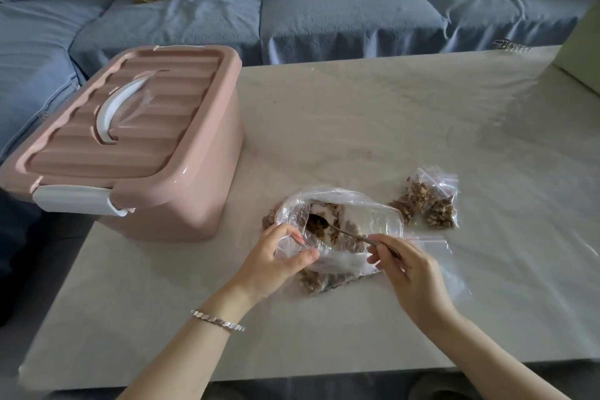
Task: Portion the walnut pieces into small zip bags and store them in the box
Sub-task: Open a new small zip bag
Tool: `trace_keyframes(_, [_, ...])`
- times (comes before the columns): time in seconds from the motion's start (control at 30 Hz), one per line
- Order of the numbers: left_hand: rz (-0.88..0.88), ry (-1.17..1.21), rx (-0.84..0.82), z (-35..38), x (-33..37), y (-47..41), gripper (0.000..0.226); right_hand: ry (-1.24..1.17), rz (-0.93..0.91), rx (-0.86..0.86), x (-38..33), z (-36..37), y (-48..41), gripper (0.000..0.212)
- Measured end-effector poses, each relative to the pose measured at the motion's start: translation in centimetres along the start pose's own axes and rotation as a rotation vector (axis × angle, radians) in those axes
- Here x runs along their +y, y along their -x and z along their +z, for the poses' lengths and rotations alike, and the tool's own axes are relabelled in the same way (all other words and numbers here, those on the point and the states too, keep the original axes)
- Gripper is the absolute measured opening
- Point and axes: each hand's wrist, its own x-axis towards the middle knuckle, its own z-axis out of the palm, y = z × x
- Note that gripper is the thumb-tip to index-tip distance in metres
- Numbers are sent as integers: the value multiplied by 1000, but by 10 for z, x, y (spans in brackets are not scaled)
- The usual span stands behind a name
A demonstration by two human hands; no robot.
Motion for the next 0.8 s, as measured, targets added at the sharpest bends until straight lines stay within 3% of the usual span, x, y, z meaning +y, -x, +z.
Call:
trace_keyframes(0.1, [6, 43, -22, -2, 2, 2, 39, -78, 2, -78, -6, -15, 0, 42])
trace_keyframes(0.2, [14, 44, -31, -3, 3, 3, 35, -114, 38, -33, -9, -24, -5, 42])
trace_keyframes(0.33, [34, 37, -22, 1, 1, 3, 37, -128, 118, 42, -11, -18, -8, 33])
trace_keyframes(0.6, [75, 54, 19, 16, -3, 10, 32, -164, 261, -19, -12, -9, 16, 32])
trace_keyframes(0.8, [86, 196, 39, 20, 0, 13, 35, -224, 369, -70, -20, -4, 19, 25])
